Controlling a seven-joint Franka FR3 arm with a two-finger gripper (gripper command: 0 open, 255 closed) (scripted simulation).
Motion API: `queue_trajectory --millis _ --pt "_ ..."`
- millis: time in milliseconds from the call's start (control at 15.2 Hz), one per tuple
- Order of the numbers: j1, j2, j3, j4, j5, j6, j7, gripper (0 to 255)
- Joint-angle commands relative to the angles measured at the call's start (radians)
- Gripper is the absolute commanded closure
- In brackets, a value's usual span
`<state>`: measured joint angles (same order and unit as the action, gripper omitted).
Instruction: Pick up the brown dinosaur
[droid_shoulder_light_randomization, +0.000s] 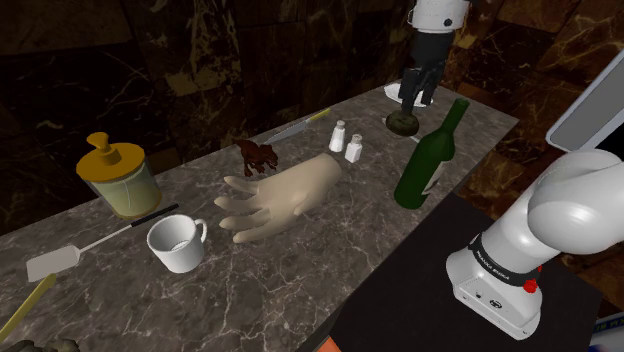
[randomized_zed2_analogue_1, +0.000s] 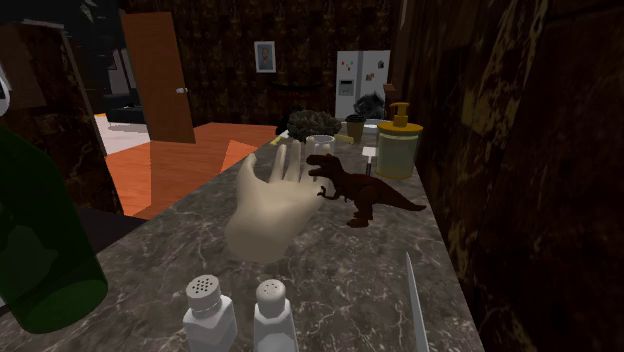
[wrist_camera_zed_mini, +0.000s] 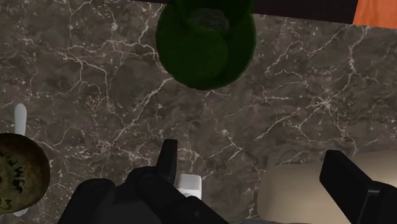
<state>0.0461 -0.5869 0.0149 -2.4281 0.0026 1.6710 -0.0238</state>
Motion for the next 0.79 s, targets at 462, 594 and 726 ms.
queue_trajectory --millis 462,594,726 --pt "0.054 0.291 0.067 0.112 0.075 0.207 0.063 0" --pt "0.065 0.358 0.08 0.149 0.085 0.244 0.076 0" --pt "0.075 0.426 0.094 0.192 0.094 0.277 0.088 0"
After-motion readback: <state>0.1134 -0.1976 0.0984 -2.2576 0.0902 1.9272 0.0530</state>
